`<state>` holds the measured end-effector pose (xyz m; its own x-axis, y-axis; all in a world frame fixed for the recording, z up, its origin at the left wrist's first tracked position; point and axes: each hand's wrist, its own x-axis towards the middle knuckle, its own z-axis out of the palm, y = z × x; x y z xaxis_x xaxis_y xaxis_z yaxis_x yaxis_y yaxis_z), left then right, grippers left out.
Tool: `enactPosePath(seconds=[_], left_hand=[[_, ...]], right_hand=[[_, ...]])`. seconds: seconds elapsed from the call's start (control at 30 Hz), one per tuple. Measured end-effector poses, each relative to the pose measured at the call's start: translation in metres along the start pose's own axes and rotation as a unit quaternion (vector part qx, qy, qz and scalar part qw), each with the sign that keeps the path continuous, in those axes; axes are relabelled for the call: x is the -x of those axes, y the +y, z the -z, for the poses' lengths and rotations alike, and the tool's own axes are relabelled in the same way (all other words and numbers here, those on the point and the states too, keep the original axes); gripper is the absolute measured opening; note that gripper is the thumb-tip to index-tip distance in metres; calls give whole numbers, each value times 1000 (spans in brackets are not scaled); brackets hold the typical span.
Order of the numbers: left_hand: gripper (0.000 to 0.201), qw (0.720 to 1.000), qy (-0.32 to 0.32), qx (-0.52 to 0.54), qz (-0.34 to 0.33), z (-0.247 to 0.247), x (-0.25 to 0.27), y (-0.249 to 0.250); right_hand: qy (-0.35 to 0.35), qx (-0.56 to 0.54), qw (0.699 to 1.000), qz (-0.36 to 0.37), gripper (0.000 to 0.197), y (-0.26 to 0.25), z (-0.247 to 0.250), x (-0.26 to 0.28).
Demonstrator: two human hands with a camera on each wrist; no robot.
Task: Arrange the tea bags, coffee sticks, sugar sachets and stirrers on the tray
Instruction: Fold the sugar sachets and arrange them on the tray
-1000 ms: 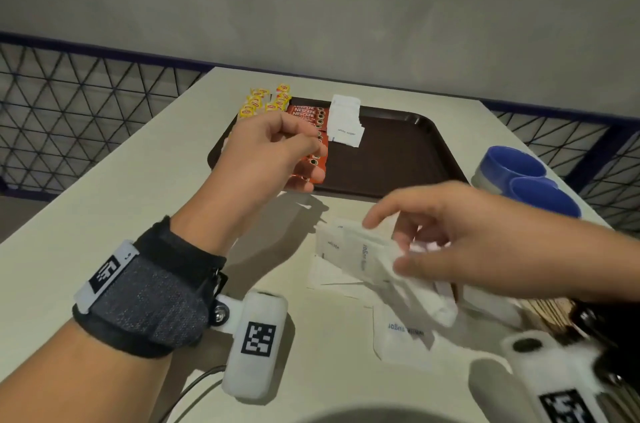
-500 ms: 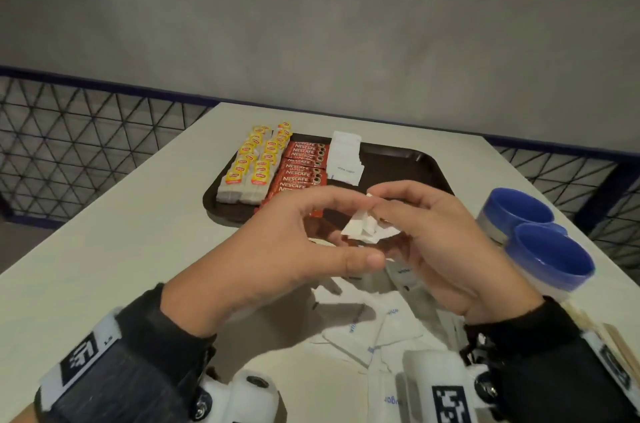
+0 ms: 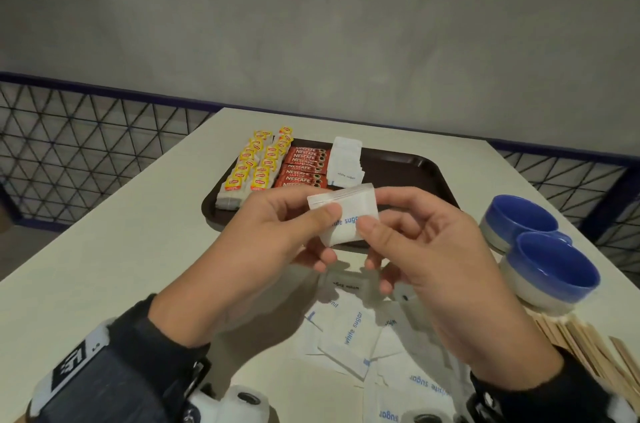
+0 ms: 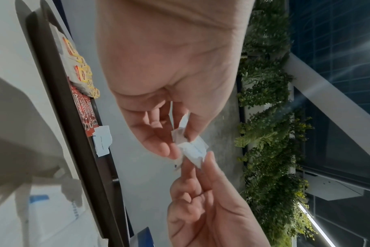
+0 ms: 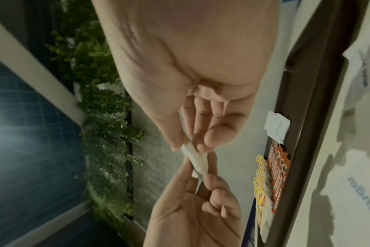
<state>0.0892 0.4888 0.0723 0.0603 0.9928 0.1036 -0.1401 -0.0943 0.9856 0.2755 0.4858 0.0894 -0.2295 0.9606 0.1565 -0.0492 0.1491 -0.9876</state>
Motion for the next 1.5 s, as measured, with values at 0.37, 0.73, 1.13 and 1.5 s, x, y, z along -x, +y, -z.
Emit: enactPosePath(seconds=[0.37, 0.73, 1.13, 1.5], left_hand=[[36, 1000, -6, 3, 30, 3, -1, -2], [23, 999, 0, 45, 16, 5, 0, 0], [37, 1000, 4, 19, -2, -5, 2, 1], [15, 1000, -13, 12, 22, -6, 2, -5]], right_hand=[[97, -36, 995, -13, 14, 6, 5, -5], [150, -293, 929, -167, 12, 1, 8, -8], [85, -183, 975, -93, 11, 1, 8, -2], [11, 36, 996, 77, 25, 13, -8, 2]])
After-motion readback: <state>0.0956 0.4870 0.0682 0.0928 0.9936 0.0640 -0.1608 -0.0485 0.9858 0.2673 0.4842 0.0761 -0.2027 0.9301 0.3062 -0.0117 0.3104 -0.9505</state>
